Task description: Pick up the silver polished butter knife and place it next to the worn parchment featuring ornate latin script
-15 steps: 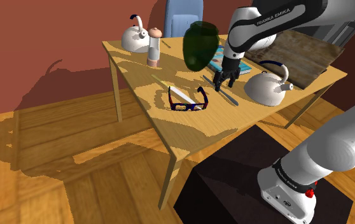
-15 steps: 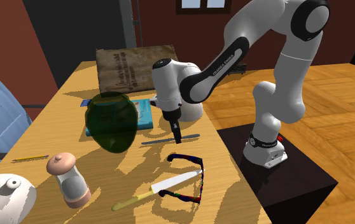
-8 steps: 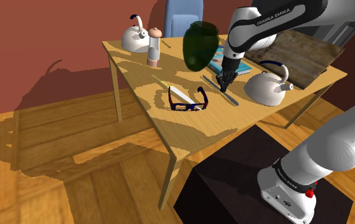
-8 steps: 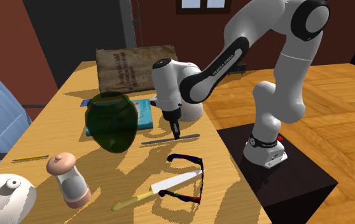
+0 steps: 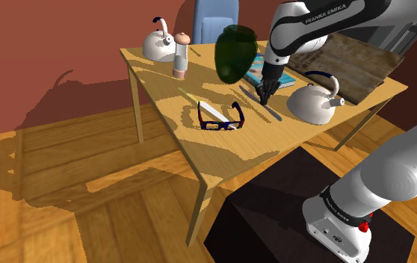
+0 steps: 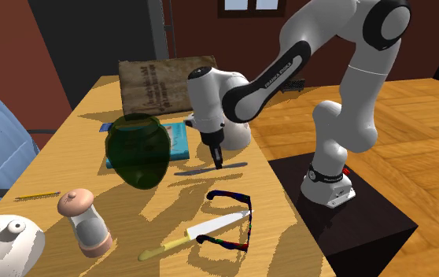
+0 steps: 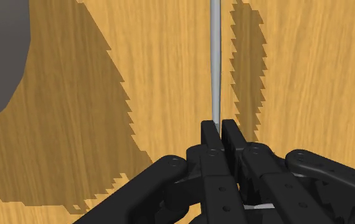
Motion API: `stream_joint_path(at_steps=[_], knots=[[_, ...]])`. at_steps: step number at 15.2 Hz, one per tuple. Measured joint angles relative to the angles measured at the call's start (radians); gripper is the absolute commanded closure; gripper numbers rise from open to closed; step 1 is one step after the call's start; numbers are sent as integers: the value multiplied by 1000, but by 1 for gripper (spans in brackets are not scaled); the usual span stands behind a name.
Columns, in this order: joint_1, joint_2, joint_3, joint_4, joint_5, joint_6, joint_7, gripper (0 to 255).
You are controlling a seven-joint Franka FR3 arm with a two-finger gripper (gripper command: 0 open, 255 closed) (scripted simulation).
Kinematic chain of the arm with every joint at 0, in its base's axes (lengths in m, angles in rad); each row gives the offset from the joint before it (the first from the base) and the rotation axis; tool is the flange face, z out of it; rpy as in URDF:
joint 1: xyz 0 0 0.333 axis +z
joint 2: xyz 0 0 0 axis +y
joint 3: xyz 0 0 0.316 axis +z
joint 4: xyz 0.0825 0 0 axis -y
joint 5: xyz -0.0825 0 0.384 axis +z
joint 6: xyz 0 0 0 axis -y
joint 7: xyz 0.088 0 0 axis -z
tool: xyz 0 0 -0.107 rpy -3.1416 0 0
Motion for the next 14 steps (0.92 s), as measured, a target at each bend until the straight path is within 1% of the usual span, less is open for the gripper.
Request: stream_joint_path(at_steps=[14], knots=[[-1, -81, 0, 110, 0, -191, -6, 255]])
